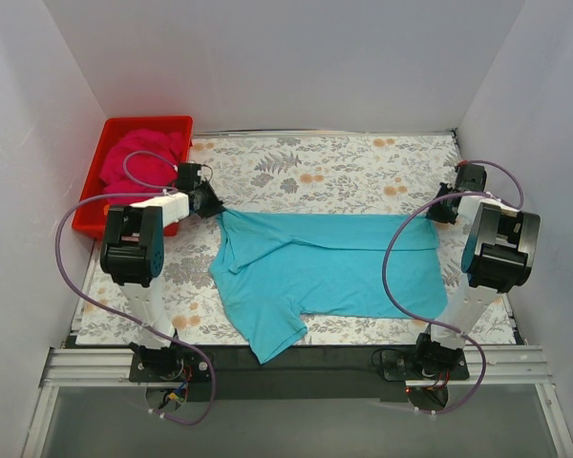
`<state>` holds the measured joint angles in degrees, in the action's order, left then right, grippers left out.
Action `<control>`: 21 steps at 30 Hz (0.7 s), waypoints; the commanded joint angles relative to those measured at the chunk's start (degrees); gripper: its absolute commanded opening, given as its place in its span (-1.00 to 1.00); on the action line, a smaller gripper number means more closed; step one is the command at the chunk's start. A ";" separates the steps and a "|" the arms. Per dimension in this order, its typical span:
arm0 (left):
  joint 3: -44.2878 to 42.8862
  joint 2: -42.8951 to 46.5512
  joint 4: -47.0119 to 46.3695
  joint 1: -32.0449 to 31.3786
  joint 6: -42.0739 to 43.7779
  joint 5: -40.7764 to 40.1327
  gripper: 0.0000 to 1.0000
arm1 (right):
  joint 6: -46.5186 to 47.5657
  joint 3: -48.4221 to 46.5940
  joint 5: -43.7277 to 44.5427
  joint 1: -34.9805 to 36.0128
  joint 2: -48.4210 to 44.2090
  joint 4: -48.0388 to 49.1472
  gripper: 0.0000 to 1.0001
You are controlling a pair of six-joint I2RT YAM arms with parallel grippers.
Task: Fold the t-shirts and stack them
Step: Fold the tshirt
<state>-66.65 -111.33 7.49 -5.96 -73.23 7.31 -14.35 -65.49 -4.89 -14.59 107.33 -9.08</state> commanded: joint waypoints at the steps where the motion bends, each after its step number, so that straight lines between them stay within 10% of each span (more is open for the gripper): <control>1: -2.94 -0.82 1.92 0.16 2.48 -2.65 -1.00 | 0.99 -2.97 1.10 -0.35 1.30 0.91 -0.97; 18: -18.86 -10.49 2.27 0.51 6.52 -4.32 -0.96 | 3.10 -15.89 -0.12 -0.35 11.41 0.21 -0.97; 21: -20.27 -9.00 2.27 0.42 8.01 -4.85 -0.68 | 3.80 -18.52 -0.74 -0.35 11.50 -1.37 -0.65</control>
<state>-84.16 -122.54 9.61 -6.00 -67.70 4.91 -12.51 -80.86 -5.74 -14.59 118.58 -9.50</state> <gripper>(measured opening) 0.124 0.133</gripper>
